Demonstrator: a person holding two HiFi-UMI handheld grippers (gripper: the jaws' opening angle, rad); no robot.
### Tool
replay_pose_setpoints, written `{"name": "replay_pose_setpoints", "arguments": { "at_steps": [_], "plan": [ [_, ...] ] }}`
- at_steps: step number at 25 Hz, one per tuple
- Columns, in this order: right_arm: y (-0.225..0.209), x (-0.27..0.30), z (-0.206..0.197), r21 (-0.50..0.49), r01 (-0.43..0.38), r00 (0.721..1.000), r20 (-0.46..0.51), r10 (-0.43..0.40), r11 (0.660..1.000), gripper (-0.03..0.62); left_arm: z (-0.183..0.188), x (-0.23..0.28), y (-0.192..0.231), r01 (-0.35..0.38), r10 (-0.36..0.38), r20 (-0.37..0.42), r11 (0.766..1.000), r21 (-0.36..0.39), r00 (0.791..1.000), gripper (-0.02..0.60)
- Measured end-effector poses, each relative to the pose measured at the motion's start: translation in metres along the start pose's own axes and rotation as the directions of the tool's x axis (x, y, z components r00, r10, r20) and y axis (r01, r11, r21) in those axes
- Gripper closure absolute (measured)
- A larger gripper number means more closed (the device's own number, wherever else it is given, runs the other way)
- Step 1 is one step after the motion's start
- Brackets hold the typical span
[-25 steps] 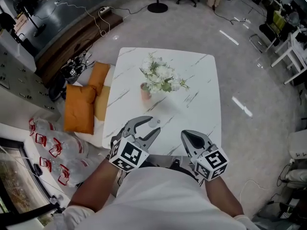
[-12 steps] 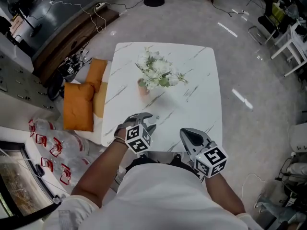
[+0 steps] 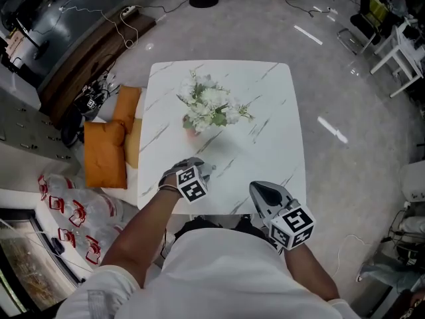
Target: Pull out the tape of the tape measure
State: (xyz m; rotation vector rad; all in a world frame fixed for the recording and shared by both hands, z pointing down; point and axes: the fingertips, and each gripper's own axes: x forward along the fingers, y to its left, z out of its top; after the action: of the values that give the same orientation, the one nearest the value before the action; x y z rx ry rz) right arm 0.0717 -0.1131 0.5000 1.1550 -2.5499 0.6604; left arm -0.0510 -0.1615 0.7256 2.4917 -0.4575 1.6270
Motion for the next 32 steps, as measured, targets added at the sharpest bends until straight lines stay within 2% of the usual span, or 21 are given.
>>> {"name": "replay_pose_setpoints", "arguments": {
  "at_steps": [10, 19, 28, 32],
  "plan": [
    [-0.01, -0.004, -0.002, 0.013, 0.036, 0.999, -0.01, -0.036, 0.999, 0.588, -0.006, 0.021, -0.002, 0.079, -0.08, -0.046, 0.997, -0.023, 0.996, 0.344],
    [-0.01, -0.009, -0.006, 0.018, 0.054, 0.999, -0.011, -0.053, 0.998, 0.588, -0.007, 0.021, -0.004, 0.168, -0.172, -0.03, 0.98, -0.104, 0.985, 0.355],
    [-0.005, -0.018, -0.005, 0.002, 0.053, 0.999, -0.001, -0.053, 0.999, 0.588, -0.006, 0.017, -0.006, 0.136, -0.141, -0.048, 0.986, -0.096, 0.989, 0.359],
    [-0.002, -0.022, -0.003, -0.008, 0.053, 0.999, 0.012, -0.053, 0.999, 0.588, 0.001, 0.001, -0.005, 0.101, -0.103, -0.014, 0.992, -0.077, 0.995, 0.359]
  ]
}}
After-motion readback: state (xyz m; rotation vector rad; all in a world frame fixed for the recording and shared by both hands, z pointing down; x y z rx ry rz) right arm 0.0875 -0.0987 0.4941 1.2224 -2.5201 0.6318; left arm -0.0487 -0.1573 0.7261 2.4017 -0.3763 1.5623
